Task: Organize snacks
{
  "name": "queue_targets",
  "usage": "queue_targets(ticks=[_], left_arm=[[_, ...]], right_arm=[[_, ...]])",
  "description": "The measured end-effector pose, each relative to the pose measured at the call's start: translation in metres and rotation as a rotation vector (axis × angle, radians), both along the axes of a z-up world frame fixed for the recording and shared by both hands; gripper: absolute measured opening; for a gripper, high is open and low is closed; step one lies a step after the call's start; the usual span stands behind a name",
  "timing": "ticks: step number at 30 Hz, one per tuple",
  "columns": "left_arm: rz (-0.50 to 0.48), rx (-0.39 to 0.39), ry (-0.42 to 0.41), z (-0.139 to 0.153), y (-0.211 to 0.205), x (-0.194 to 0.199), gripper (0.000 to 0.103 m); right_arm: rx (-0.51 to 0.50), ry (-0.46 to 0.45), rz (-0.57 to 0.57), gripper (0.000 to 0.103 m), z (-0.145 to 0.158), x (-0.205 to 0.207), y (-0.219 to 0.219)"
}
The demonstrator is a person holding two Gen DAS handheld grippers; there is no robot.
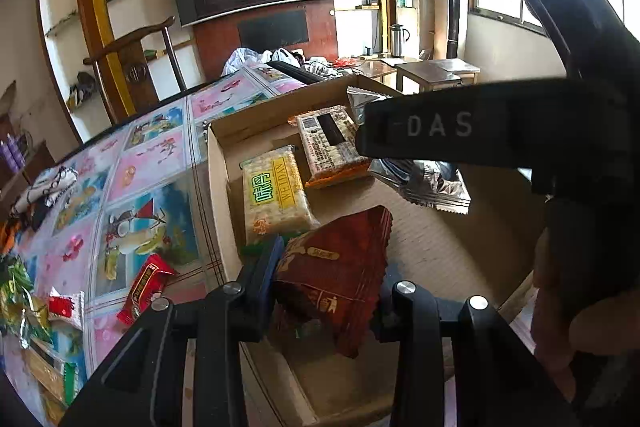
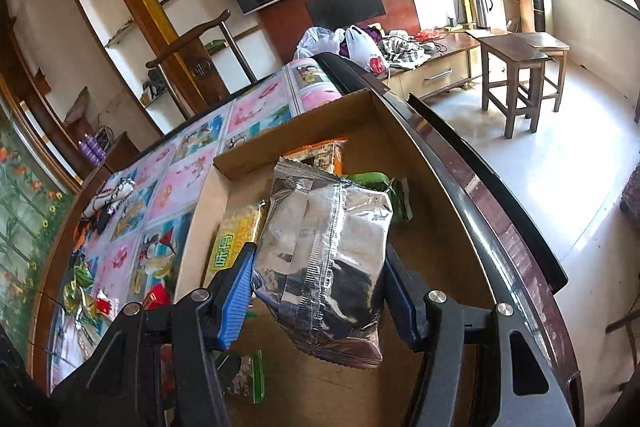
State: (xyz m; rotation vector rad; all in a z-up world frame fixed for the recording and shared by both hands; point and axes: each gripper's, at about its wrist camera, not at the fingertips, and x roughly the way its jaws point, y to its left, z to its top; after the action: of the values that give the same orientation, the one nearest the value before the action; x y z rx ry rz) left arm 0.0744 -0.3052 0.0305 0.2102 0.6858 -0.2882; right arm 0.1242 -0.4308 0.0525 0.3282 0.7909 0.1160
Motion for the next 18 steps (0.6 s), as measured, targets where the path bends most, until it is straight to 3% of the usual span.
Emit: queue_targets(ticks=[6, 18], left_arm=[[0.0, 0.048, -0.018, -0.0074, 0.0, 0.0015, 0.035], [0.002, 0.033, -0.002, -0.0075, 0.0058, 0.0043, 0.035]], right_arm=[[-0.04, 0.02, -0.003, 0.064, -0.0047, 0.0008, 0.0035], [-0.087, 0.046, -0.009, 0.064, -0.01, 0.0018, 0.0077]])
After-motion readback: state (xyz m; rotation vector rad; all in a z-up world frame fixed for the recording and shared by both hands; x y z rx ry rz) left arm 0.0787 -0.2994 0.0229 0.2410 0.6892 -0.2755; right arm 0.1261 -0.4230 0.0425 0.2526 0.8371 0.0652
